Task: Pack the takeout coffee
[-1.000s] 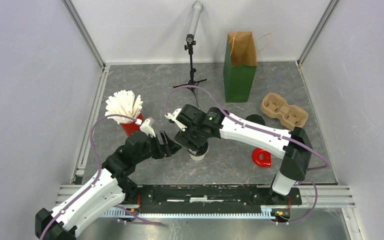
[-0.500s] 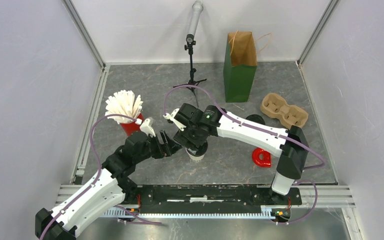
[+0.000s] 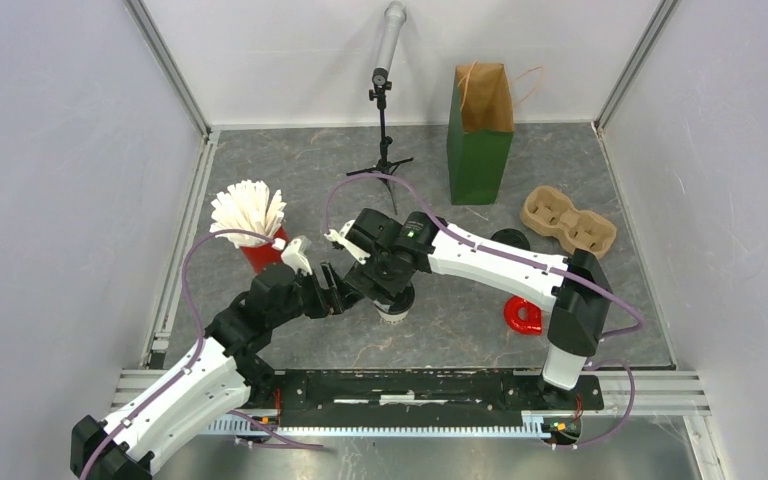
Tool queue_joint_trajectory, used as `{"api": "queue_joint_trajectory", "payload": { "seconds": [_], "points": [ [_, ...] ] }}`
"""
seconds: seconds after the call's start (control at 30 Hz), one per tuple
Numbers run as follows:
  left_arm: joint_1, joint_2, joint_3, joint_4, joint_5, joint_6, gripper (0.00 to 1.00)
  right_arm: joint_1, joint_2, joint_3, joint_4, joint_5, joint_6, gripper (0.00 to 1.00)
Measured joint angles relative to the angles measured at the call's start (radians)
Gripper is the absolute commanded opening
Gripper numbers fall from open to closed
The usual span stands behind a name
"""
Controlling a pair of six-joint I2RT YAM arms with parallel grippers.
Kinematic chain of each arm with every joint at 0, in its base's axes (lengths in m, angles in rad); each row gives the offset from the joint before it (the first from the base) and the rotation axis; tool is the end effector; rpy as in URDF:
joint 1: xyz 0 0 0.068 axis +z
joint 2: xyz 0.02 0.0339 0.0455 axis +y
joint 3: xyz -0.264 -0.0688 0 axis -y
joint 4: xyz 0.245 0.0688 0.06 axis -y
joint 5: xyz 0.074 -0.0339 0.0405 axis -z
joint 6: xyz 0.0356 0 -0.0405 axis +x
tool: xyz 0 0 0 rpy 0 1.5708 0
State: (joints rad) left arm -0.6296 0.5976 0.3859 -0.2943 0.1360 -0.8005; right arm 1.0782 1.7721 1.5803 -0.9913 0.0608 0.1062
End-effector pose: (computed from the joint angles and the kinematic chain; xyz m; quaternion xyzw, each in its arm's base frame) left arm 0.1180 -0.0919 0.2163 -0.0390 0.8594 -0.3762 0.3440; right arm 0.1751 0.3216 0.2830 -0.4530 0.8700 0.0827 0.1764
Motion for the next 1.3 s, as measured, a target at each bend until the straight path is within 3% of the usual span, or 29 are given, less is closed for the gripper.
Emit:
{"api": "queue_joint_trajectory", "payload": {
  "seconds": [0.2,0.27,0.5,0.8,1.07,1.3],
  "points": [
    [0.000,0.001,-0.001,0.028,0.040,0.004,1.00,0.000,0.000,0.000,0.011,0.000,-0.003,0.92],
    [0.000,0.002,-0.002,0.035,0.054,0.013,1.00,0.000,0.000,0.000,0.010,-0.002,-0.006,0.98],
    [0.002,-0.004,-0.002,0.053,0.087,0.035,1.00,0.000,-0.040,-0.014,0.037,-0.009,-0.024,0.98],
    [0.002,0.002,0.003,0.064,0.111,0.067,0.98,-0.012,-0.282,-0.203,0.160,0.052,-0.028,0.98],
    [0.002,0.107,0.066,0.086,0.111,0.110,0.88,-0.135,-0.585,-0.587,0.462,-0.027,-0.006,0.76],
    [0.002,0.205,0.092,0.126,0.137,0.131,0.88,-0.228,-0.667,-0.764,0.710,-0.191,0.006,0.71]
  ]
}}
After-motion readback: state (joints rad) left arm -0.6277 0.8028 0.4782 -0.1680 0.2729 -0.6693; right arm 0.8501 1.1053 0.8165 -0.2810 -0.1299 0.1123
